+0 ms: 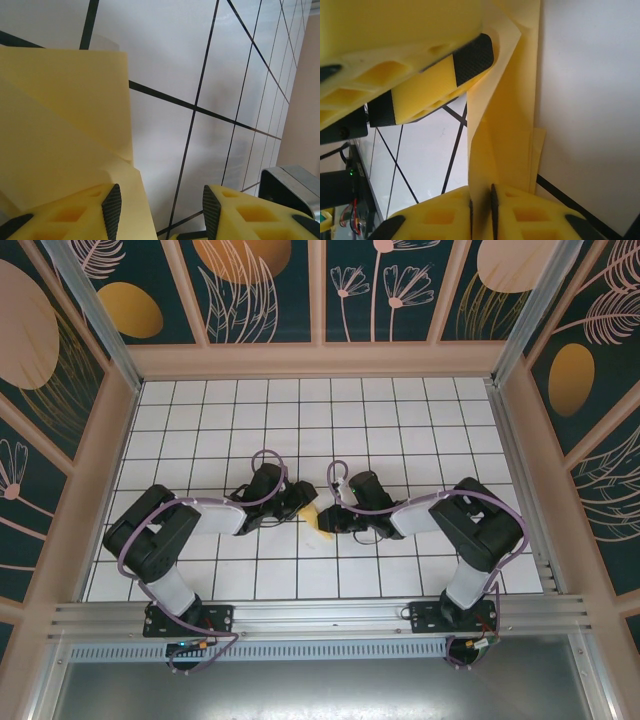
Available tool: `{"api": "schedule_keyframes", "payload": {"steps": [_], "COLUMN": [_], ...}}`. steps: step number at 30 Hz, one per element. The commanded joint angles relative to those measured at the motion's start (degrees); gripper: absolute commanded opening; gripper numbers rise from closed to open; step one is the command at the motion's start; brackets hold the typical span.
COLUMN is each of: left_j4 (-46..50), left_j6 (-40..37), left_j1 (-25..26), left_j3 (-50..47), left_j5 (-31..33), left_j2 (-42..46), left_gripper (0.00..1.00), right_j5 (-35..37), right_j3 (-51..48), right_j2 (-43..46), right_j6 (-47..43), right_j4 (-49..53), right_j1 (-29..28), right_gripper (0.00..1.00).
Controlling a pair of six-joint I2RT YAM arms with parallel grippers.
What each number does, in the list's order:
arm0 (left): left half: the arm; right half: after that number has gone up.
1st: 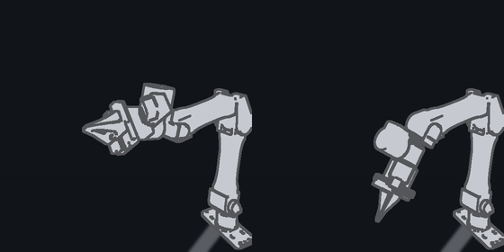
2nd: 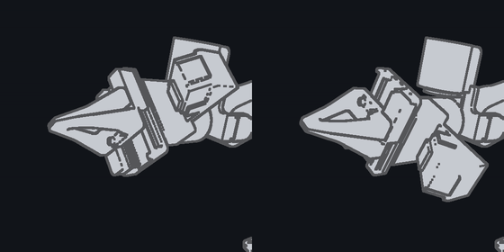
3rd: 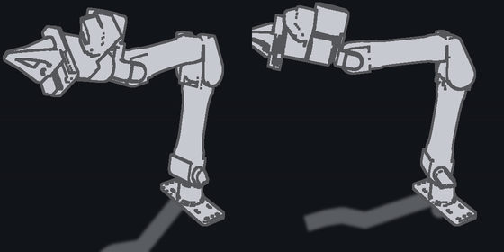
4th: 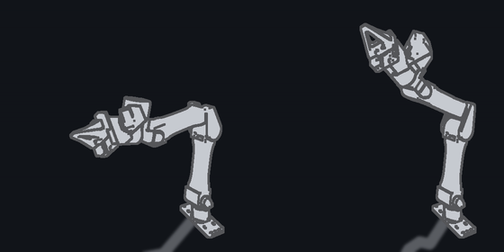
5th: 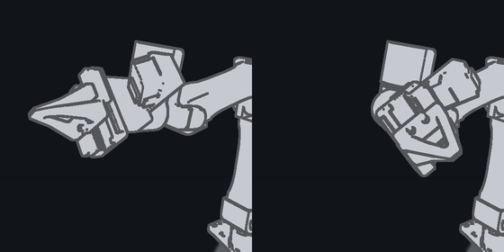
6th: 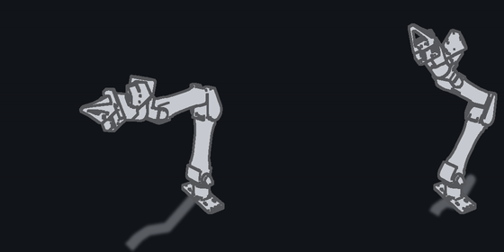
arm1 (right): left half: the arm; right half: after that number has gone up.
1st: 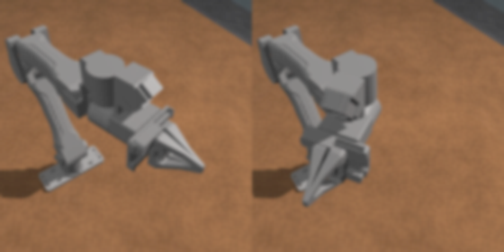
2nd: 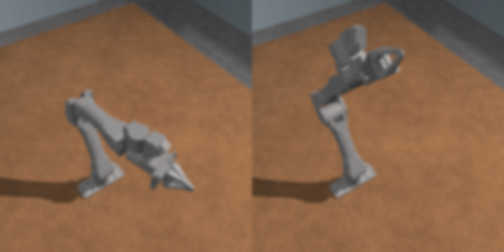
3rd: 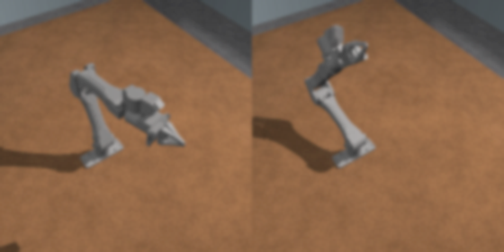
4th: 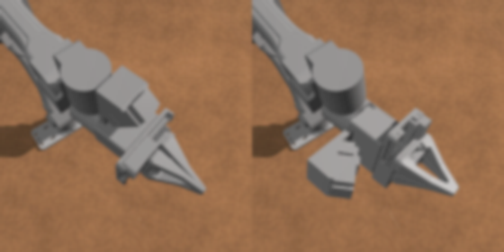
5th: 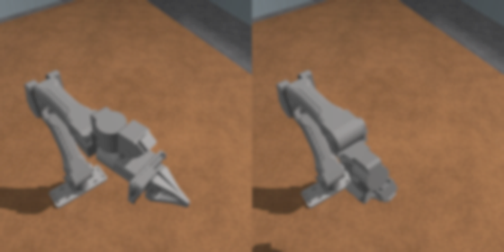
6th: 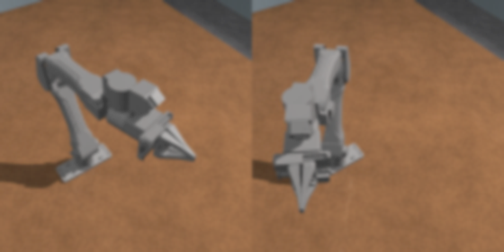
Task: Fold a paper plane with a square sheet of paper (pick it up from the middle)
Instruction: Fold the wing for the fifth time at the center of the table.
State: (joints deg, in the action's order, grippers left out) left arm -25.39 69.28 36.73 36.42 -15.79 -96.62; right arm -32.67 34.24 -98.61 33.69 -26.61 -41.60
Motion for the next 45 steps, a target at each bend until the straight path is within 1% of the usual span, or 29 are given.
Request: {"api": "schedule_keyframes", "payload": {"steps": [1,3,5,7,10,12,17,23,24,26,29,33,35,37,38,40,45], "left_j4": [0.87,1.02,1.21,1.22,1.48,1.44,2.75,2.71,2.71,2.66,2.46,2.27,2.28,2.27,2.27,2.27,2.51], "left_j6": [0.04,-0.08,-0.02,-0.10,-0.02,-0.08,-0.09,-0.63,-0.76,-0.85,-1.11,-1.21,-1.24,-1.15,-1.14,-1.18,-1.17], "left_j1": [-0.44,-0.46,-0.49,-0.52,-0.60,-0.61,-0.73,-0.75,-0.78,-0.72,-0.74,-0.77,-0.73,-0.76,-0.78,-0.73,-0.78], "left_j3": [0.38,0.64,0.83,0.76,0.87,1.09,1.53,1.97,1.92,1.98,1.90,1.81,1.80,1.81,1.79,1.80,1.90], "left_j5": [0.28,0.15,0.10,0.06,0.06,-0.24,-0.29,-1.33,-1.35,-1.40,-1.56,-1.70,-1.70,-1.74,-1.76,-1.87,-1.81], "left_j2": [-1.00,-1.21,-1.26,-1.22,-1.21,-3.03,-3.64,-4.37,-4.28,-4.15,-4.10,-3.82,-3.83,-3.88,-3.98,-4.02,-3.95], "left_gripper": [0.50,0.49,0.49,0.49,0.49,0.49,0.49,0.49,0.49,0.48,0.48,0.48,0.48,0.48,0.48,0.48,0.48], "right_j5": [-1.56,-2.13,-1.76,-1.35,-0.66,-0.88,-0.26,1.54,2.26,4.55,5.84,0.56,0.23,-0.12,-0.27,-1.60,-2.94], "right_j3": [-0.43,-1.32,-2.18,-2.68,-3.30,-2.61,-1.42,-0.28,-0.16,0.02,0.24,-0.05,-0.13,-0.14,-0.20,-0.63,-1.55], "right_j2": [0.67,0.36,0.20,-0.01,0.23,0.13,1.61,4.86,5.65,7.05,7.73,7.04,6.86,6.15,5.79,5.10,3.25], "right_j6": [1.67,2.48,2.65,2.13,1.60,0.92,0.94,1.33,1.46,1.55,1.12,1.15,0.97,0.21,0.06,0.13,-0.46], "right_j4": [-2.50,-3.96,-4.09,-3.23,-2.58,-1.35,0.75,3.96,4.58,6.16,8.01,5.82,5.95,6.38,6.34,5.16,4.11], "right_j1": [0.34,0.38,0.43,0.38,0.39,0.42,0.44,0.48,0.50,0.56,1.08,1.18,1.14,1.11,1.09,1.09,0.87], "right_gripper": [0.09,0.07,0.07,0.10,0.12,0.14,0.21,0.23,0.24,0.30,0.30,0.23,0.18,0.16,0.13,0.12,0.05]}}
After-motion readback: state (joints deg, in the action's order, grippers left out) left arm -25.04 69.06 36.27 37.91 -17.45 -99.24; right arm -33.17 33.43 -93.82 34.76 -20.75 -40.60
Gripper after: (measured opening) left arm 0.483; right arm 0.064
